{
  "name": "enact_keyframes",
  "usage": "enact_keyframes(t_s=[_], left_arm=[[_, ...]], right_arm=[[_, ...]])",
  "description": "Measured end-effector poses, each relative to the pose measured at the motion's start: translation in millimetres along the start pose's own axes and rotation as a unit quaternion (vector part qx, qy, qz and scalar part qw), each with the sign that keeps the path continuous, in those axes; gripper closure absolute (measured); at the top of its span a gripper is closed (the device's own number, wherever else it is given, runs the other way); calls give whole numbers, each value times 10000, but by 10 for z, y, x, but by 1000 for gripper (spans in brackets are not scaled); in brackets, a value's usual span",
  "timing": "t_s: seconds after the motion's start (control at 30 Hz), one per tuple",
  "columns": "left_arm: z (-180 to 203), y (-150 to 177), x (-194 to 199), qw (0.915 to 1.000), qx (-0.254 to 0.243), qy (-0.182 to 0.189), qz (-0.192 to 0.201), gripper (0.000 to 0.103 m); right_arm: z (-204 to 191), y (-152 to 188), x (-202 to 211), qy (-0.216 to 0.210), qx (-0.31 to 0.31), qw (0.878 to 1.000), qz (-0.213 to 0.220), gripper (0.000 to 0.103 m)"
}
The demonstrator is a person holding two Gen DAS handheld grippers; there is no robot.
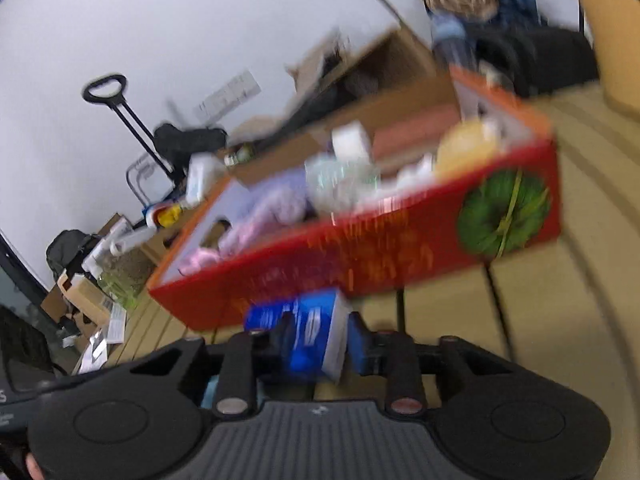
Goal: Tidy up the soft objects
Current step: 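Reach the right tool to the blue printed carton and grasp it, then carry the blue carton into the box with the right tool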
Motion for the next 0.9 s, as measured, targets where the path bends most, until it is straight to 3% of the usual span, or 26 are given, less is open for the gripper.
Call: enact_keyframes(t_s=[0.27, 0.47, 0.67, 0.9], left_arm=[[39, 9, 108, 9997, -26, 119, 189, 77], [299, 12, 807, 9956, -258, 362, 821, 77], [454, 607, 1649, 9941, -81, 641, 865, 77], [542, 1199, 2342, 9944, -208, 382, 960, 77]], right_arm=[[15, 21, 28, -9, -28, 9998, 192, 82], [-410, -42, 535, -126, 447, 9972, 590, 83], [-882, 357, 1425, -240, 596, 9954, 709, 83], [-1176, 961, 2118, -267, 656, 9953, 656, 83]])
Point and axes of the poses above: each gripper's, at about its wrist camera, not at the fingertips, and x roughly against the way its jaws point, z to its right, y to its underside, the point moved 9 cm from there along -x, roughly the way its jaws point, and after that the axes turned 12 degrees about -y, right-handed, at the moved point
